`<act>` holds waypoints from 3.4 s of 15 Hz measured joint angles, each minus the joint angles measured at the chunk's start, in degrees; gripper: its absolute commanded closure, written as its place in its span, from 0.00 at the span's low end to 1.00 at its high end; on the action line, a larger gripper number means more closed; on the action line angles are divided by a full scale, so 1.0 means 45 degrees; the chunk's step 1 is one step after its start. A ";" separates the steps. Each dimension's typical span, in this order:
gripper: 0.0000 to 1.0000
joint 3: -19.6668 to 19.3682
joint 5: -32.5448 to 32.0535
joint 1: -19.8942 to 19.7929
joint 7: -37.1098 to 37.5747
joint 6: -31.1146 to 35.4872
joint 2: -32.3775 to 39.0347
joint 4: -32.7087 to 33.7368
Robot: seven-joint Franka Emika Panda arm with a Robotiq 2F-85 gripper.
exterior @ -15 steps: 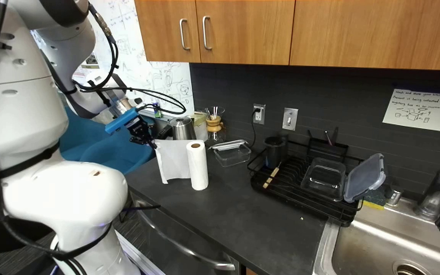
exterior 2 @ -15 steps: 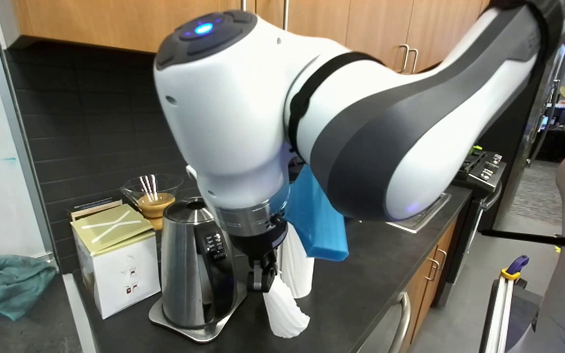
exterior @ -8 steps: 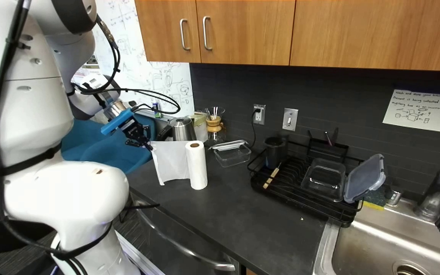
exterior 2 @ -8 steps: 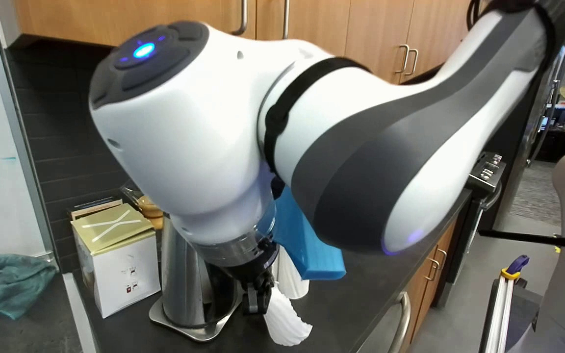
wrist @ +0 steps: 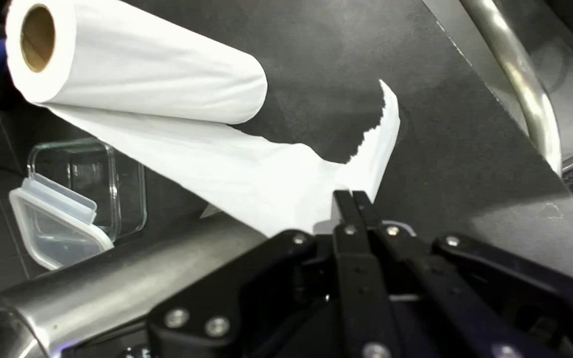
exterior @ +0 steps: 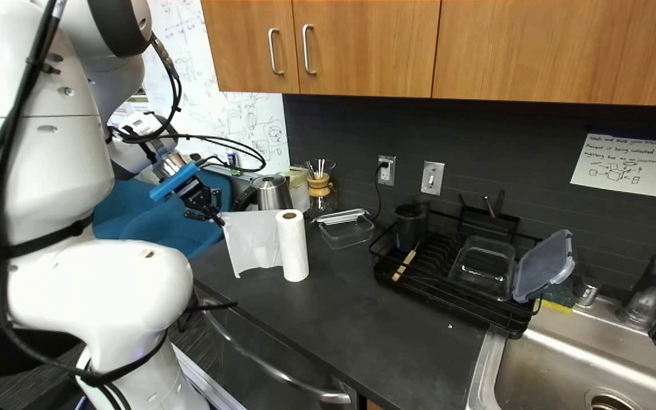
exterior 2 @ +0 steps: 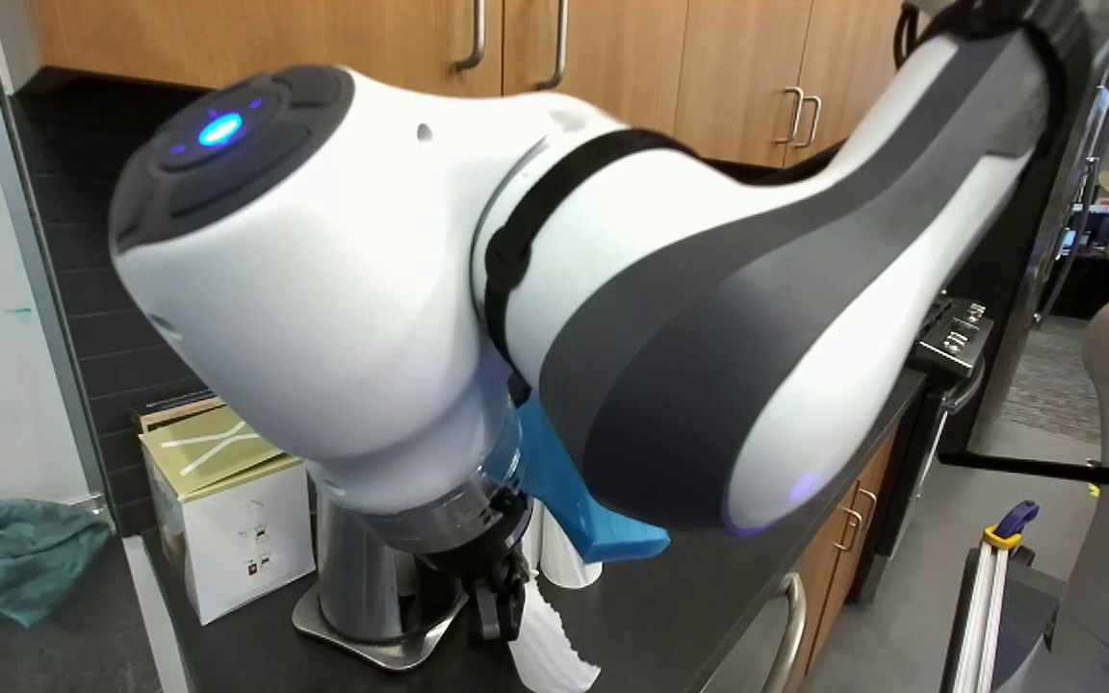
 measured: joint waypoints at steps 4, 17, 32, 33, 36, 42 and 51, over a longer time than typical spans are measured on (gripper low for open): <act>1.00 0.0005 0.1097 -0.0021 -0.2530 0.0892 0.0002 0.0129; 0.98 0.0005 0.2406 -0.0118 -0.5264 0.1605 0.0002 0.0193; 0.98 0.0005 0.2406 -0.0120 -0.5287 0.1610 0.0002 0.0193; 0.98 0.0005 0.2406 -0.0120 -0.5287 0.1610 0.0002 0.0193; 0.98 0.0005 0.2406 -0.0120 -0.5288 0.1610 0.0002 0.0193; 0.98 0.0005 0.2406 -0.0120 -0.5289 0.1610 0.0002 0.0193; 0.98 0.0005 0.2406 -0.0120 -0.5290 0.1610 0.0002 0.0193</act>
